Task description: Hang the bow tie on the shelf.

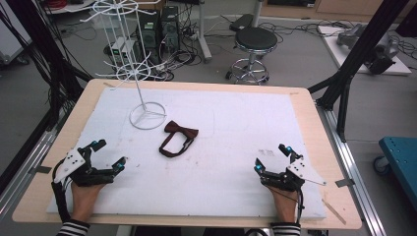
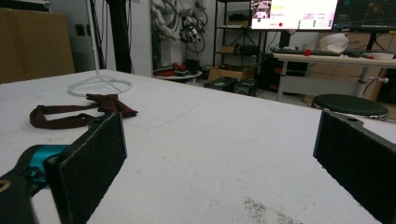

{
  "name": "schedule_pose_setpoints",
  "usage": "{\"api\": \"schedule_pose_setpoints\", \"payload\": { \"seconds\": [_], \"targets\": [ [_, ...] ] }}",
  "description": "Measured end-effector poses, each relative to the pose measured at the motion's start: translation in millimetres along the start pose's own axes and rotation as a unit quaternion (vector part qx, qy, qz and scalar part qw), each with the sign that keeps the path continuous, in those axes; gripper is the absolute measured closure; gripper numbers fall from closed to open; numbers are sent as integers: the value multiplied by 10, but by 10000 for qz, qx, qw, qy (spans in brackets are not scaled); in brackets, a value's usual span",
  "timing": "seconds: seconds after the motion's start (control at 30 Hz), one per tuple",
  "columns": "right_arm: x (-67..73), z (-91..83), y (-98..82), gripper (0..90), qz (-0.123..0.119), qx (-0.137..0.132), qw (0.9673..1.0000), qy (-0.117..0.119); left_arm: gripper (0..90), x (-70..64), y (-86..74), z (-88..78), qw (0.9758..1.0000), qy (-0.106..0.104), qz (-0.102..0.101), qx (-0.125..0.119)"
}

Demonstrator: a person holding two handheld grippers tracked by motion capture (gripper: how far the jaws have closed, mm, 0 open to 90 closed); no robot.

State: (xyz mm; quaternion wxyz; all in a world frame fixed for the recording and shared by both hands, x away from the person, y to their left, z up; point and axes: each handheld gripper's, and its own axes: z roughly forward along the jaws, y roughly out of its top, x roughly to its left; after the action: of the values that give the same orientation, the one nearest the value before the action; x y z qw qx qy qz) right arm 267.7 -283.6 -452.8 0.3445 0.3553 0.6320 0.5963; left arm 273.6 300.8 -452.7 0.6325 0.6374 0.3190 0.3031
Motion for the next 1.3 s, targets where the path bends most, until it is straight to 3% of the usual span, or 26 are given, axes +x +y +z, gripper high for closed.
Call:
{"api": "schedule_pose_setpoints", "payload": {
  "seconds": [0.47, 0.53, 0.73, 0.87, 1.0, 1.3],
  "targets": [
    [21, 3, 2, 19, -115, 18, 9999, -15, 17, 2, 7, -10, 9999, -110, 0, -38],
    [24, 1, 2, 19, -72, 19, 10000, -22, 17, 12, 16, -11, 9998, -109, -117, -128],
    [13, -4, 0, 19, -43, -11, 10000, -23, 17, 22, 154, 2, 9998, -191, -87, -67],
    [15, -4, -1, 19, -62, -26, 10000, -40, 17, -4, 322, 42, 9992, -378, 95, -127],
    [9, -7, -1, 19, -37, -25, 10000, -43, 17, -29, 506, 127, 9980, -532, 343, -38],
    [7, -8, -1, 19, -19, -27, 10000, -43, 17, -114, 842, 387, 9927, -929, 725, 252]
  ]
}}
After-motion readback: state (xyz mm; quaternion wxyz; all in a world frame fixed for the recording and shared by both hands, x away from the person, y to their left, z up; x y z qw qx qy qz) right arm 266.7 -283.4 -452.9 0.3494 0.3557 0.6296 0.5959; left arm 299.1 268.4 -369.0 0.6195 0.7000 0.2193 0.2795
